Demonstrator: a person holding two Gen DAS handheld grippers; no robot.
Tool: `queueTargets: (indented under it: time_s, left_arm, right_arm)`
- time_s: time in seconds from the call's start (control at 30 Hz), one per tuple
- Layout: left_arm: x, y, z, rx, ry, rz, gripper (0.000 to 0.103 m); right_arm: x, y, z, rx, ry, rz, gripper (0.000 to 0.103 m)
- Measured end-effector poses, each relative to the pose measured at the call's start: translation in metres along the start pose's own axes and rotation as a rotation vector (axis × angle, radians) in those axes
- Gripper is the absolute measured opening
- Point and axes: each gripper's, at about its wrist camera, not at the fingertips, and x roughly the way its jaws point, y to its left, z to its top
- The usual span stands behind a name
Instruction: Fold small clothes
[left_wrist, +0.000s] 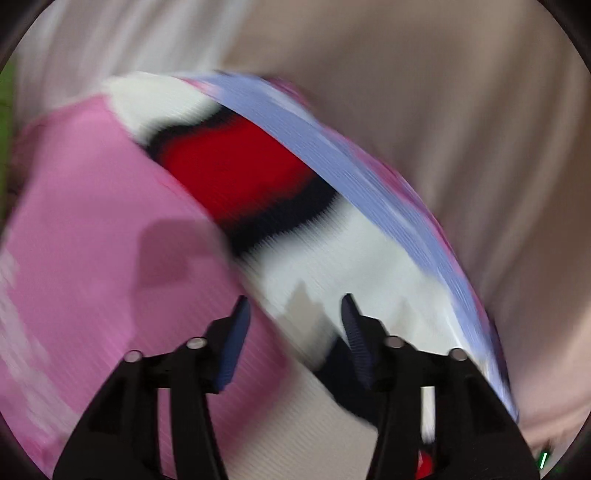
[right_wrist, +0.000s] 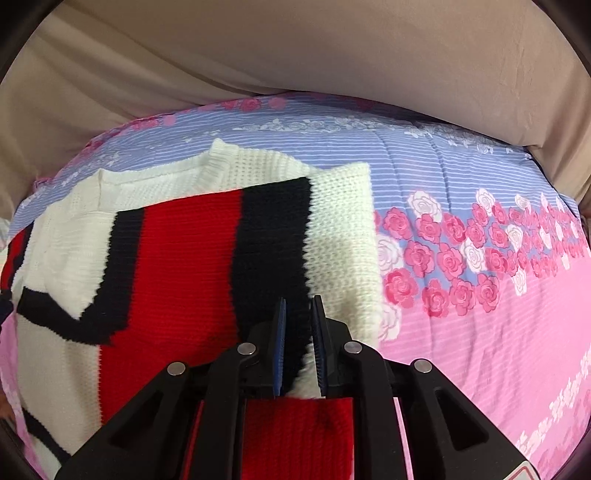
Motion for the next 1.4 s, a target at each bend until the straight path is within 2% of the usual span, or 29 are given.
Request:
queueTargets:
  time_s: [0.07, 0.17, 0.27, 0.3, 0.33, 0.37, 0.4, 0.47, 0.57, 0.63, 0.67, 0.73, 0.77, 0.8, 0.83, 0.9, 0.93, 1.0, 1.1, 1.17, 1.27, 1.33, 1.4]
  left_arm:
    - [0.013, 0.034, 0.038, -0.068, -0.035, 0.069, 0.055]
    - [0.042, 0.077, 0.082, -0.159, -0.026, 0.140, 0.055]
    - [0.060, 0.091, 0.106, -0.192, -0.056, 0.154, 0.049]
    - [0.064, 0.088, 0.110, -0.176, -0.057, 0.155, 0.035]
    - [0.069, 0.080, 0.115, -0.148, -0.038, 0.146, 0.011]
    - [0.070, 0.072, 0.116, -0.124, -0.032, 0.148, 0.003]
    - [0.063, 0.057, 0.116, -0.085, -0.057, 0.142, 0.004]
    - [0.032, 0.015, 0.112, 0.018, -0.135, 0.073, 0.003]
    - [-0.023, -0.066, 0.083, 0.203, -0.200, -0.092, 0.003]
    - [-0.058, -0.120, 0.048, 0.337, -0.212, -0.207, 0.003]
    - [-0.071, -0.151, 0.018, 0.411, -0.189, -0.276, 0.003]
    - [-0.075, -0.189, -0.032, 0.491, -0.101, -0.365, 0.006]
    - [-0.068, -0.206, -0.065, 0.527, -0.028, -0.398, 0.008]
    - [-0.057, -0.216, -0.096, 0.557, 0.040, -0.415, 0.013]
    - [-0.041, -0.223, -0.131, 0.579, 0.126, -0.407, 0.025]
    - [-0.022, -0.219, -0.169, 0.564, 0.217, -0.388, 0.035]
    - [-0.017, -0.211, -0.182, 0.542, 0.244, -0.376, 0.036]
    - [-0.015, -0.183, -0.188, 0.471, 0.266, -0.359, 0.041]
    - [-0.019, -0.138, -0.164, 0.362, 0.209, -0.295, 0.045]
    - [-0.019, -0.111, -0.137, 0.285, 0.166, -0.249, 0.047]
    - [-0.007, -0.076, -0.097, 0.163, 0.161, -0.205, 0.052]
    - [0.004, -0.063, -0.083, 0.090, 0.186, -0.190, 0.052]
    - [0.018, -0.058, -0.076, 0.033, 0.224, -0.195, 0.052]
  right_arm:
    - [-0.004, 0.011, -0.001, 0.001, 0.009, 0.018, 0.021]
    - [-0.010, 0.028, -0.006, -0.010, -0.002, 0.028, 0.024]
    - [-0.017, 0.040, -0.016, -0.006, -0.005, 0.043, 0.027]
    - [-0.018, 0.042, -0.020, 0.003, -0.003, 0.053, 0.028]
    - [-0.020, 0.044, -0.025, 0.012, -0.001, 0.060, 0.030]
    - [-0.022, 0.046, -0.029, 0.017, -0.001, 0.065, 0.030]
    - [-0.024, 0.047, -0.033, 0.020, 0.000, 0.069, 0.031]
    - [-0.027, 0.048, -0.040, 0.029, 0.002, 0.077, 0.031]
    - [-0.034, 0.045, -0.046, 0.044, -0.006, 0.096, 0.031]
    - [-0.038, 0.043, -0.048, 0.041, -0.016, 0.104, 0.031]
    - [-0.040, 0.042, -0.049, 0.037, -0.021, 0.104, 0.031]
    - [-0.042, 0.037, -0.049, 0.028, -0.031, 0.104, 0.034]
    - [-0.042, 0.034, -0.050, 0.025, -0.030, 0.103, 0.036]
    - [-0.042, 0.031, -0.051, 0.024, -0.029, 0.101, 0.036]
    - [-0.041, 0.027, -0.052, 0.023, -0.030, 0.094, 0.036]
    - [-0.041, 0.017, -0.055, 0.012, -0.037, 0.061, 0.037]
    - [-0.042, 0.013, -0.056, 0.005, -0.040, 0.043, 0.038]
    - [-0.045, 0.004, -0.058, -0.004, -0.049, 0.030, 0.040]
    - [-0.049, -0.002, -0.051, -0.014, -0.064, 0.060, 0.047]
    - [-0.046, 0.003, -0.039, -0.009, -0.058, 0.137, 0.051]
    - [-0.035, 0.028, -0.019, -0.021, -0.063, 0.193, 0.053]
    - [-0.031, 0.061, -0.008, -0.105, -0.095, 0.179, 0.054]
    - [-0.026, 0.104, -0.001, -0.253, -0.136, 0.153, 0.056]
